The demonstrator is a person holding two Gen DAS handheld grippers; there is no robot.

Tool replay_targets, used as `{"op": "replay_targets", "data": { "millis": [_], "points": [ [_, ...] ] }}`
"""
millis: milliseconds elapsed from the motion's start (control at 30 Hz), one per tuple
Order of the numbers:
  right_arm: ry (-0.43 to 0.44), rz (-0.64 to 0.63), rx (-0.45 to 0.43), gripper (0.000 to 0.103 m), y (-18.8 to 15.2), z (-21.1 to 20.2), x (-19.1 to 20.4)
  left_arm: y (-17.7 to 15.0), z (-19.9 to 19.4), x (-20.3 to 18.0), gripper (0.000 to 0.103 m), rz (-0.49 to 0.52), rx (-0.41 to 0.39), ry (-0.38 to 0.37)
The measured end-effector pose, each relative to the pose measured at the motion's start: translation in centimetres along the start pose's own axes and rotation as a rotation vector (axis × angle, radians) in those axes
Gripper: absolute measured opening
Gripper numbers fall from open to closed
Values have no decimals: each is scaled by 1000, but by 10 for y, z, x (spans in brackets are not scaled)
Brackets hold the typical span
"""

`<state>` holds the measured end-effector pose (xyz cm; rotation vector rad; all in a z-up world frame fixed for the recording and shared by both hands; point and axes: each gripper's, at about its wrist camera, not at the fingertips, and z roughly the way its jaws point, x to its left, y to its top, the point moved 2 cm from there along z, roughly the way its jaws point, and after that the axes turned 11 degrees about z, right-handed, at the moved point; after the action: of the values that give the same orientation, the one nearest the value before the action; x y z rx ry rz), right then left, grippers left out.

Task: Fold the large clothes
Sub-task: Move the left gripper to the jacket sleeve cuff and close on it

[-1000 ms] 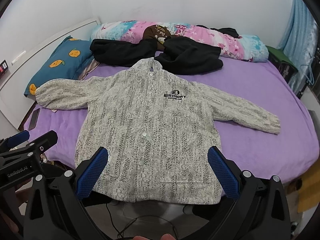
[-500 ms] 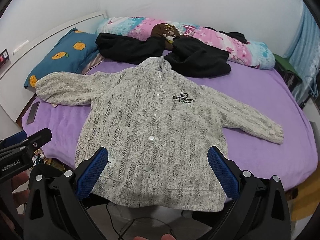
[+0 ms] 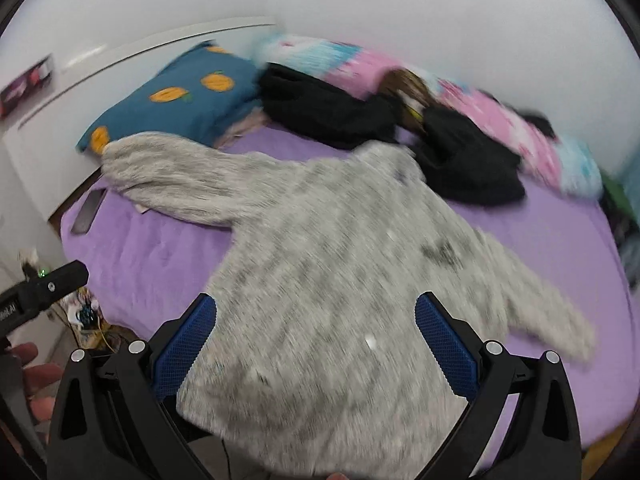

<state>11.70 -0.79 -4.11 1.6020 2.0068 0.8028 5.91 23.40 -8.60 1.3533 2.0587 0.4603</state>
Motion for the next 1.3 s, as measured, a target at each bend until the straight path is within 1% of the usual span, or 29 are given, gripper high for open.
{"op": "replay_targets", "data": {
  "millis": [67, 167, 233, 267, 300, 333, 400, 467, 500, 533, 567, 633, 700, 800, 867, 967, 1067, 1167, 1300],
  "points": [
    [22, -79, -24, 98, 13, 17, 30, 9, 11, 26, 97, -64, -20, -2],
    [42, -170, -46, 98, 33, 43, 69, 31, 36, 69, 97, -181, -52, -44],
    [53, -204, -52, 98, 42, 56, 89, 50, 55, 98, 97, -250, -90, -70],
    [57, -215, -51, 98, 45, 61, 97, 62, 68, 117, 97, -294, -109, -100],
    [60, -222, -49, 98, 47, 65, 103, 68, 74, 128, 97, -319, -121, -107],
    [71, -225, -45, 98, 50, 70, 110, 79, 88, 146, 97, -360, -136, -115],
    [76, -225, -39, 98, 49, 74, 118, 96, 113, 173, 97, -408, -141, -160],
    [79, -237, -25, 98, 44, 78, 118, 116, 145, 203, 97, -448, -135, -256],
    [74, -252, -14, 98, 40, 81, 119, 121, 154, 212, 97, -461, -149, -285],
    [70, -267, 10, 98, 33, 86, 119, 126, 164, 225, 97, -485, -169, -297],
    [71, -267, 30, 98, 28, 90, 117, 134, 176, 241, 97, -516, -198, -281],
    [65, -266, 60, 98, 19, 96, 113, 140, 193, 259, 97, -543, -208, -246],
    [60, -268, 85, 98, 12, 102, 108, 147, 207, 270, 97, -540, -219, -225],
    [51, -259, 120, 98, 5, 113, 100, 158, 228, 277, 97, -521, -197, -240],
    [68, -235, 137, 98, 5, 119, 96, 167, 236, 278, 97, -495, -195, -231],
    [61, -234, 114, 98, 11, 129, 94, 178, 244, 281, 97, -462, -189, -231],
    [39, -222, 107, 98, 18, 142, 93, 187, 250, 283, 97, -451, -193, -275],
    [8, -205, 87, 98, 30, 156, 91, 187, 262, 283, 97, -438, -172, -270],
    [0, -183, 69, 98, 46, 168, 89, 185, 269, 293, 97, -440, -186, -287]
  ]
}}
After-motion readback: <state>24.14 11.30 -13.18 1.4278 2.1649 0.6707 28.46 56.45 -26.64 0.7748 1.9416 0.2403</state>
